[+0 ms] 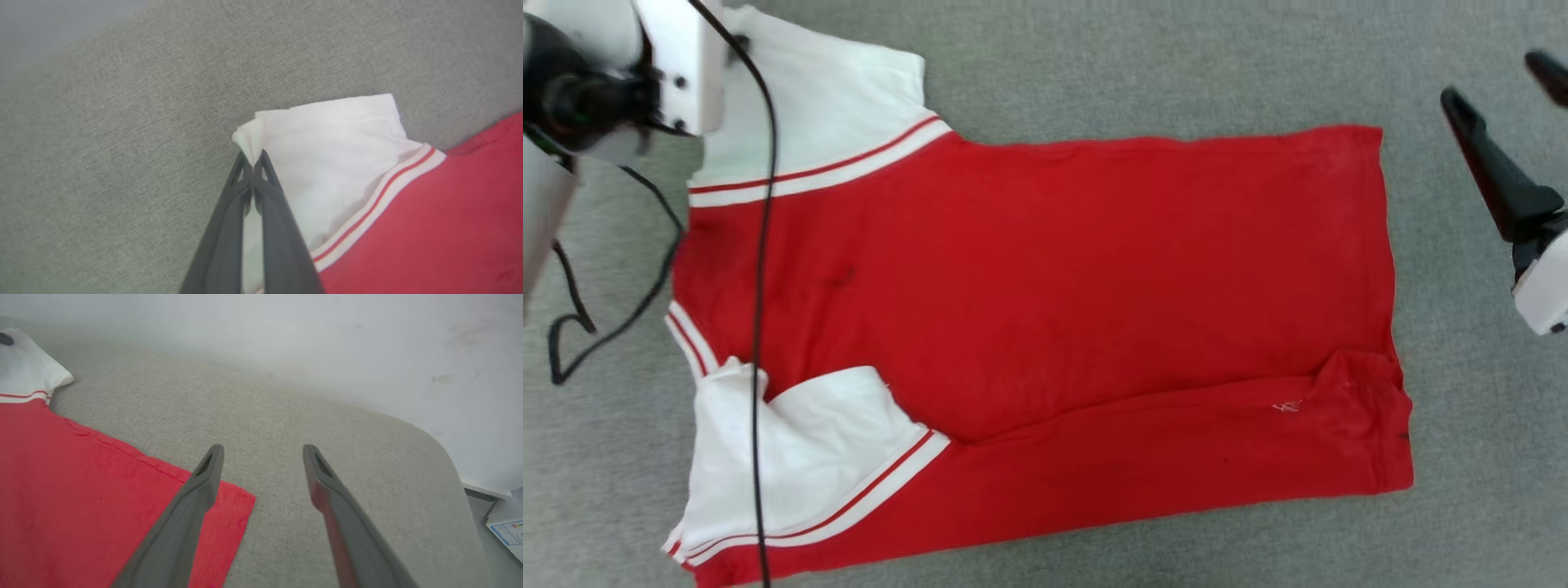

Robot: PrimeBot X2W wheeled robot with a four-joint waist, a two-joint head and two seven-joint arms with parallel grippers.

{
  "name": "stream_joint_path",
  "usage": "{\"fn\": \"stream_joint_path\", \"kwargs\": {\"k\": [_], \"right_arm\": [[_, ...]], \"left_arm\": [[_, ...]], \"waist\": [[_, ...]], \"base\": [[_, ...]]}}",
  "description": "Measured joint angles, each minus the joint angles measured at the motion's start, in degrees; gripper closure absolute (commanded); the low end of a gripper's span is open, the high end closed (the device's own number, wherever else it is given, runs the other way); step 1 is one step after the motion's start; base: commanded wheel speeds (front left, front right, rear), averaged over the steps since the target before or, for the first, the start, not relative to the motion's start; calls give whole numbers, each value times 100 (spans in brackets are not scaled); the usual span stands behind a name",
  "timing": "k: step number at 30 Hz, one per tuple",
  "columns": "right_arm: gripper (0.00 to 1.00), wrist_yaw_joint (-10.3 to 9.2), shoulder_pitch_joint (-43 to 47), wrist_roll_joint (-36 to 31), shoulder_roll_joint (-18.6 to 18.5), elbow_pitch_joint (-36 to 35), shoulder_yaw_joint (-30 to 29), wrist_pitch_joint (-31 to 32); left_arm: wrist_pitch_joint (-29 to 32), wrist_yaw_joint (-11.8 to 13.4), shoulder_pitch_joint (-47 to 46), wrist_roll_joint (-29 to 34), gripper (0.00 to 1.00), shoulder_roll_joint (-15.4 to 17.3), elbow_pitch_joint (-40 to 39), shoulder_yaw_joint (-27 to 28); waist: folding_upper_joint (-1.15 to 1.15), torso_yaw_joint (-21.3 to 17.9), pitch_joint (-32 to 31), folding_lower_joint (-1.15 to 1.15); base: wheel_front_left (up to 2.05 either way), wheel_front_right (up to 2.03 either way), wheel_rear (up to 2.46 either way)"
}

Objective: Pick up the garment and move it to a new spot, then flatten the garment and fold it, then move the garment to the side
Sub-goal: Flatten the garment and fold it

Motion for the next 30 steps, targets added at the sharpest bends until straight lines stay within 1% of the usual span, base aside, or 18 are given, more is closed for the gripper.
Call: {"fn": "stream_joint_path", "kwargs": {"k": [4,7,10,13,16,18,24,30], "right_arm": [[0,1,-380,468,-615,343,441,1281],[0,2,-655,846,-926,604,837,2269],[0,1,-987,1166,-1115,900,1063,3103],[0,1,-1282,1217,-1228,1212,1254,3677],[0,1,-1471,1318,-1205,1566,1296,4063],[0,1,-1571,1357,-1173,1814,1230,4146],[0,1,-1683,1359,-991,2341,1223,4231],[0,-12,-1600,1349,-936,2591,1422,4161]], "left_arm": [[-242,-23,212,-30,100,-80,-250,-115],[-380,-42,294,-60,100,-100,-430,-176],[-485,-48,304,-52,100,-110,-633,-281],[-591,-48,300,-14,100,-131,-879,-385],[-714,-48,263,-38,100,-176,-1070,-449],[-786,-48,231,-35,100,-218,-1187,-504],[-991,-48,104,-16,100,-243,-1441,-677],[-1163,-48,-7,-25,100,-243,-1488,-834]], "waist": [[0,178,-226,0],[0,336,-345,0],[0,491,-414,0],[0,640,-423,0],[0,777,-377,0],[0,871,-325,0],[0,1111,-104,0],[0,1238,29,0]], "base": [[0,0,0],[0,0,0],[0,0,0],[0,0,0],[0,0,0],[0,0,0],[0,0,0],[0,0,0]]}}
